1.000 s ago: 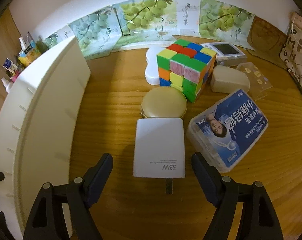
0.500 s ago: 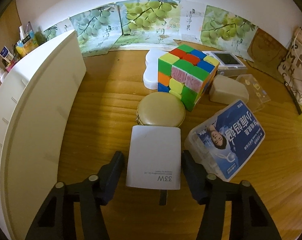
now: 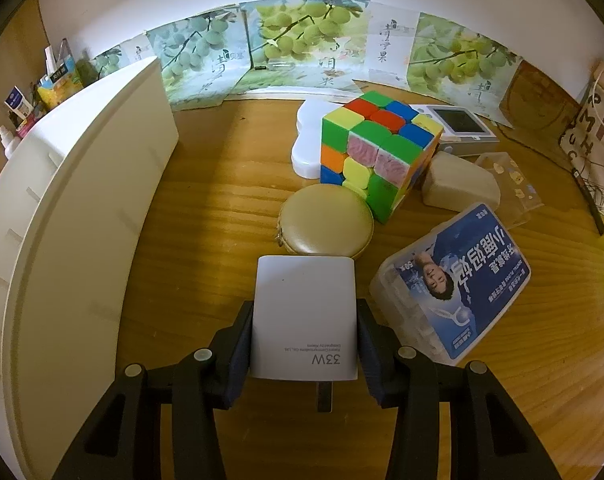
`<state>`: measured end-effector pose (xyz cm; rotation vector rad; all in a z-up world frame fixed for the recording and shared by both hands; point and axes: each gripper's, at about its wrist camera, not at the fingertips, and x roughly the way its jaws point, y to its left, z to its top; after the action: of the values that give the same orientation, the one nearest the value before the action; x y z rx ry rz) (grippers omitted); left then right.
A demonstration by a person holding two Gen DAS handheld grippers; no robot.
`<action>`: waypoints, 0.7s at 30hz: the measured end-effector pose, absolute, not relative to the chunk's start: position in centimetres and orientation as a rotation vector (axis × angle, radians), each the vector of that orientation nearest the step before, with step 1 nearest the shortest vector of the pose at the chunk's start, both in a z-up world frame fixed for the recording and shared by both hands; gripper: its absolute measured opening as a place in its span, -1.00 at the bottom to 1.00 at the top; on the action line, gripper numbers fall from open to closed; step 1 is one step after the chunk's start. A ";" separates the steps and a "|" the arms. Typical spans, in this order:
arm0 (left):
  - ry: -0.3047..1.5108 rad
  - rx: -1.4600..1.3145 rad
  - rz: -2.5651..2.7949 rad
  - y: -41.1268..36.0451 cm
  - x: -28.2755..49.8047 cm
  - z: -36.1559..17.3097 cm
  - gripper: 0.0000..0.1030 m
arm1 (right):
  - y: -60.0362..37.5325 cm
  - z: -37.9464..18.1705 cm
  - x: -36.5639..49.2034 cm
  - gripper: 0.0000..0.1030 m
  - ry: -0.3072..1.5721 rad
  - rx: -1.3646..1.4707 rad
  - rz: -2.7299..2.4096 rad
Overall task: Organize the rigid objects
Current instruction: 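Grasp the white charger block with the right tool and lift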
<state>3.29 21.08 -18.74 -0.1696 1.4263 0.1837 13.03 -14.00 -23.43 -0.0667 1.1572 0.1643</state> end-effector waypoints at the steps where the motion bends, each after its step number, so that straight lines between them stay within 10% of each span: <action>1: 1.426 -0.169 0.184 21.1 3.3 -18.7 -0.88 | -14.0 -23.4 13.0 -0.08 1.159 -0.067 0.168; 21: 1.434 -0.128 0.154 20.5 3.7 -19.4 -0.88 | -12.7 -21.0 12.1 -0.09 1.158 -0.031 0.230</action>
<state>3.72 20.49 -19.35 -0.1283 1.4341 0.1536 12.10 -12.73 -20.98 -0.0305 1.1584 0.2296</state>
